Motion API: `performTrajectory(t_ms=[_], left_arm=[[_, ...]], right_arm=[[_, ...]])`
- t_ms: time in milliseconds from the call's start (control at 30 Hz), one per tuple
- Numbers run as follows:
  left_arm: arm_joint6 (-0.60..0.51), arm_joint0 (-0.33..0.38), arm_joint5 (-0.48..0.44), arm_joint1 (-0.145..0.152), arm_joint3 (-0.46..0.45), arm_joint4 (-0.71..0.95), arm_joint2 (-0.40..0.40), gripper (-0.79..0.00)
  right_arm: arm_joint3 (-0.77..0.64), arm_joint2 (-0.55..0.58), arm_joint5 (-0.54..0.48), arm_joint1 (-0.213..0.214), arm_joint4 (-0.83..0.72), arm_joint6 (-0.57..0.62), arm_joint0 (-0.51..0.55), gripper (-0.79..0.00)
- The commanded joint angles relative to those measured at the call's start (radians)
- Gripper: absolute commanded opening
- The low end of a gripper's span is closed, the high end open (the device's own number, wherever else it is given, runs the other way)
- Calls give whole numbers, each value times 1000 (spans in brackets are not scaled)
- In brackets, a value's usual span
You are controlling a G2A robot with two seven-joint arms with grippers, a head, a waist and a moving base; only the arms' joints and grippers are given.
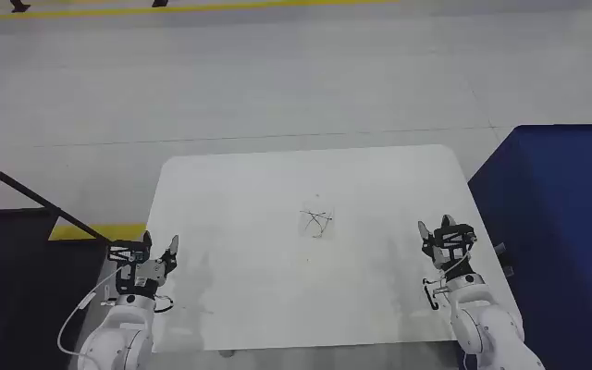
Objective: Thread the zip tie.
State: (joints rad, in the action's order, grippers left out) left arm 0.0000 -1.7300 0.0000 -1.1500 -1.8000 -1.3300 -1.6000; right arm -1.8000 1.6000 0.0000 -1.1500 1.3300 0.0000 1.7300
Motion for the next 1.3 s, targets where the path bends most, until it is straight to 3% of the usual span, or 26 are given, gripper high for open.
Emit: performTrajectory(t_ms=[0,200,233,333,467,567,633,767,900,1267], left_arm=[[0,0,0,0,0,0,0,-364],[0,0,0,0,0,0,0,-364],[0,0,0,0,0,0,0,0],[0,0,0,0,0,0,0,0],[0,0,0,0,0,0,0,0],[0,0,0,0,0,0,0,0],[0,0,0,0,0,0,0,0],[0,0,0,0,0,0,0,0],[0,0,0,0,0,0,0,0],[0,0,0,0,0,0,0,0]], right_arm=[[0,0,0,0,0,0,0,-415],[0,0,0,0,0,0,0,-418],[-4,1,-4,0,-1,-3,-1,0],[-43,14,-98,5,-24,43,-29,0],[-104,-5,-302,13,-190,333,-169,0],[-91,-97,-405,16,-305,642,-362,0],[-38,-178,-402,12,-337,844,-513,0],[140,-350,-383,-12,-436,1080,-788,0],[278,-433,-429,-29,-542,1168,-946,0],[278,-433,-429,-29,-542,1168,-946,0]])
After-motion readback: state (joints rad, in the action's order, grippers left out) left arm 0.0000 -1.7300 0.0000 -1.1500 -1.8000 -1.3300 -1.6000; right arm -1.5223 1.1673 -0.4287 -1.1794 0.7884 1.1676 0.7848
